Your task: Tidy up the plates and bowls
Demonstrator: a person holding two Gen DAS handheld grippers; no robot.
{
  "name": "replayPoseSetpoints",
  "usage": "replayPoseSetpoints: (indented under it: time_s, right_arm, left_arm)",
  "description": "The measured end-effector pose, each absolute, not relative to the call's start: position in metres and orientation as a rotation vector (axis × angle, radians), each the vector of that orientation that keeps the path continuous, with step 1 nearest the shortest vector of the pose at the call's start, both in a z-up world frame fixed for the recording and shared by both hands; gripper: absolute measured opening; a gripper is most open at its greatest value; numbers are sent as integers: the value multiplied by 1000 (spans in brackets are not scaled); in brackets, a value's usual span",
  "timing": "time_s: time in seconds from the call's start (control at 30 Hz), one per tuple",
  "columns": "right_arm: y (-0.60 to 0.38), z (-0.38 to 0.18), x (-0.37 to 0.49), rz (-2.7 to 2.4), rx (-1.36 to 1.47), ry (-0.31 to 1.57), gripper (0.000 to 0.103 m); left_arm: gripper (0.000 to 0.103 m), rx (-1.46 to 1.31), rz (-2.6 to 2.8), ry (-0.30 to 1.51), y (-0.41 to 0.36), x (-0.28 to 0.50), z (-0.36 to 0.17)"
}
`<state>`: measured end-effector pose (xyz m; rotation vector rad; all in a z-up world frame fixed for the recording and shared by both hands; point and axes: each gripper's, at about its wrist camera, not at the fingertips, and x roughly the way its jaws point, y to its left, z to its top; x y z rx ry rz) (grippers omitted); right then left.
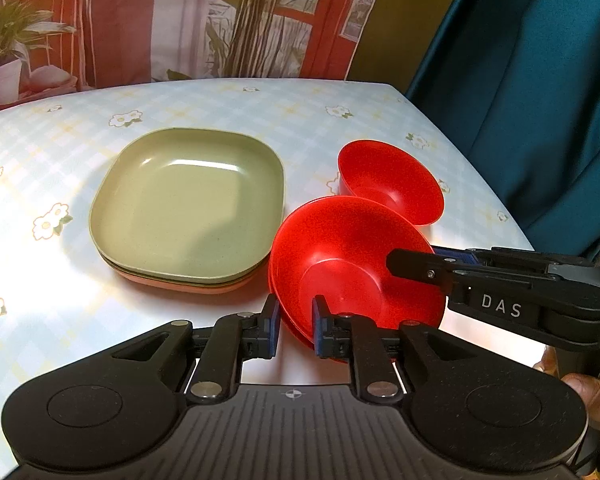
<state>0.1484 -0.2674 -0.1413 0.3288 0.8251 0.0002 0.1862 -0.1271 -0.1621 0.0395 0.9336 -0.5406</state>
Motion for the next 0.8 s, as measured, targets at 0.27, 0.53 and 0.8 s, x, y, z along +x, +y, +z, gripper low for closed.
replayPoseSetpoints:
  time_s: [0.27,0.53,0.8]
  right_arm:
    - [-264,-138,147,-10,286,809,22]
    - [-268,-136,145,-12,277,790,23]
    - [-278,-129,153,-10,257,761,23]
  left_arm:
    - [26,42,-538,920,-126,183,-161]
    - [26,45,-536,881,-125,180,-152]
    - [26,69,-530,827,-130,190,-138]
